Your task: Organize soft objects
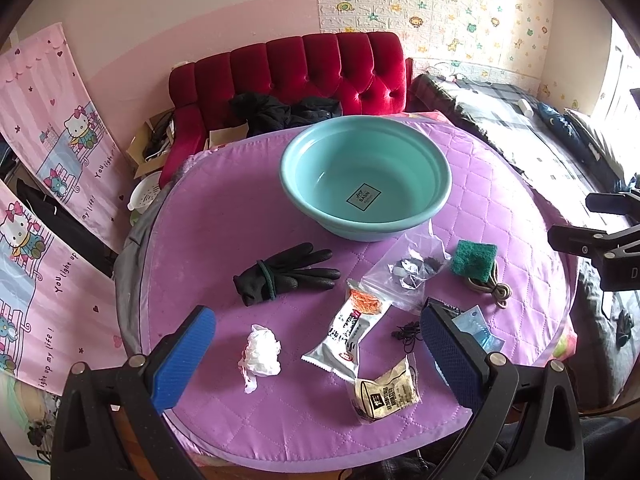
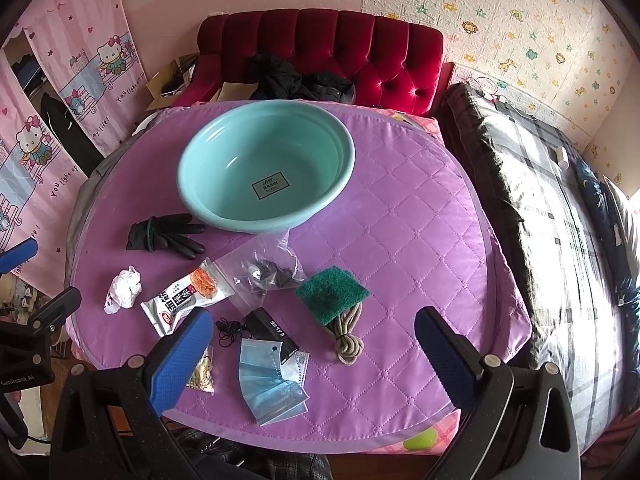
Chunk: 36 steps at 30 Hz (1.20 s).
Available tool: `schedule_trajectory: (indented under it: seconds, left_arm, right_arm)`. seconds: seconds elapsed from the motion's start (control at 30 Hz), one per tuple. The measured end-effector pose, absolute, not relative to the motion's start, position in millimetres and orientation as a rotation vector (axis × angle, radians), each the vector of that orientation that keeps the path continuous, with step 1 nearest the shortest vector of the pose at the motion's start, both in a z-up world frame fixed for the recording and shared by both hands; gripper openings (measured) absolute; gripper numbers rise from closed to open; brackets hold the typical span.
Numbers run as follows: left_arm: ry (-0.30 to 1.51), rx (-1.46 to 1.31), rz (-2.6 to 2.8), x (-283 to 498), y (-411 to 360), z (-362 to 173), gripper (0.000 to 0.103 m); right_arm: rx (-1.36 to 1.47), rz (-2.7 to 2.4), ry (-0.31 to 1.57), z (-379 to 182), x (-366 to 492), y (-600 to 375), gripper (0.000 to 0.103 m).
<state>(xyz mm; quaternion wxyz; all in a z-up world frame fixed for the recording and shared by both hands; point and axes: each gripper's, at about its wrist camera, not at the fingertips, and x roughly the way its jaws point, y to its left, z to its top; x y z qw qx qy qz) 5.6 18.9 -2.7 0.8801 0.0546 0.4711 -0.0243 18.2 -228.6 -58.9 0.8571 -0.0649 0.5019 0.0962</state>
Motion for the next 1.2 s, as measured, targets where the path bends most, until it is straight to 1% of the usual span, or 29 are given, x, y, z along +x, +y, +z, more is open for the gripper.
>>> schedule_trajectory:
  seconds: [0.47, 0.83, 0.97, 1.2]
  left_arm:
    - [0.954, 0.107, -0.055, 3.5, 23.0, -3.4, 0.103]
    - [0.946, 0.06, -0.007, 5.0, 52.7, -9.1, 0.103]
    - [0.969, 0.034, 0.034, 7.4, 79.4, -28.9, 0.103]
    - [1.054, -0.009, 0.09, 15.3, 121.4, -89.8, 0.103]
  right_arm:
    - [-0.14, 0.191, 1.03, -59.3, 17.2, -226.6, 0.103]
    - [-0.142, 0.19, 1.026, -63.5, 22.1, -223.1, 0.103]
    - [-0.144, 0.184, 1.031, -67.6, 26.0, -221.0, 0.103]
    - [-0.129, 0.177, 1.056, -80.9, 32.8, -218.8, 0.103]
